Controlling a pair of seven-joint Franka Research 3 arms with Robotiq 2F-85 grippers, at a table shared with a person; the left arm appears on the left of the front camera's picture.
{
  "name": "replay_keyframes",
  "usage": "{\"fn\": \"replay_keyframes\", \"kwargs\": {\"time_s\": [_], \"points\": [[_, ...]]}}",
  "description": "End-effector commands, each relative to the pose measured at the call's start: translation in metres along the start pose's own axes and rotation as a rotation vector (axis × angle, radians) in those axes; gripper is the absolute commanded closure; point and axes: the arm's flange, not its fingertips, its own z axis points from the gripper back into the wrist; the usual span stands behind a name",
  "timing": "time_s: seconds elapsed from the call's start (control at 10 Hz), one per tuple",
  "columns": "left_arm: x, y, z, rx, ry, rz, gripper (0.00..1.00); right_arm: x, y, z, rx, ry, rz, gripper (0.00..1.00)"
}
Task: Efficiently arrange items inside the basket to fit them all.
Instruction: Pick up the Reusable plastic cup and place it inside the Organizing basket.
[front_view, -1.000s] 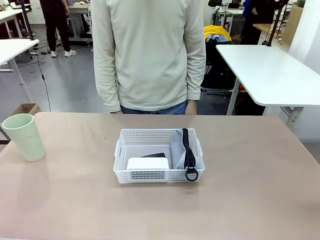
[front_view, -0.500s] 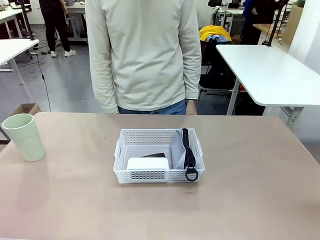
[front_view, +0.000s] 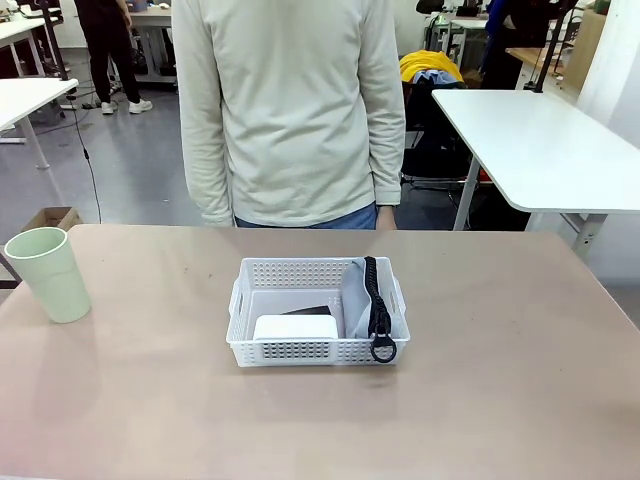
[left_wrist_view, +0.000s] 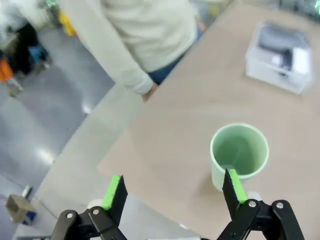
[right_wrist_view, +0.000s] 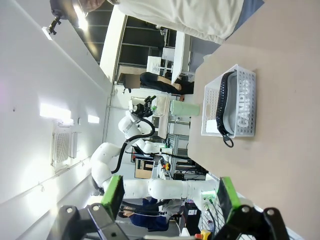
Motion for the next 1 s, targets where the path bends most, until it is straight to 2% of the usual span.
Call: {"fn": "replay_keyframes", "kwargs": {"time_s": [0.0,0.1,0.2,0.4,0.5,0.6,0.9], "points": [[-0.048,0.015,-0.001,-0.218,-0.038,-0.142,0.0,0.0,0.006,-0.001,0.023,-0.011,-0.01,0.0],[-0.069,0.017,-0.004,-0.266,-0.07,-0.136,0.0,0.0,0.006,-0.001,0.023,-0.011,-0.01,0.0],[-0.084,0.015,-0.01,-0.27,-0.061,-0.132,0.0,0.0,0.006,-0.001,0.023,-0.011,-0.01,0.0],[-0.105,0.001,-0.047,-0.381,-0.121,-0.115,0.0,0.0,0.006,-0.001,0.023,-0.011,-0.01,0.0],[-0.114,-0.005,-0.069,-0.37,-0.096,-0.114,0.0,0.0,0.006,-0.001,0.023,-0.011,-0.01,0.0],[-0.121,-0.009,-0.083,-0.457,-0.107,-0.072,0.0,0.0,0.006,-0.001,0.023,-0.011,-0.01,0.0],[-0.131,-0.018,-0.104,-0.517,-0.055,-0.051,0.0,0.0,0.006,-0.001,0.023,-0.011,-0.01,0.0]]}}
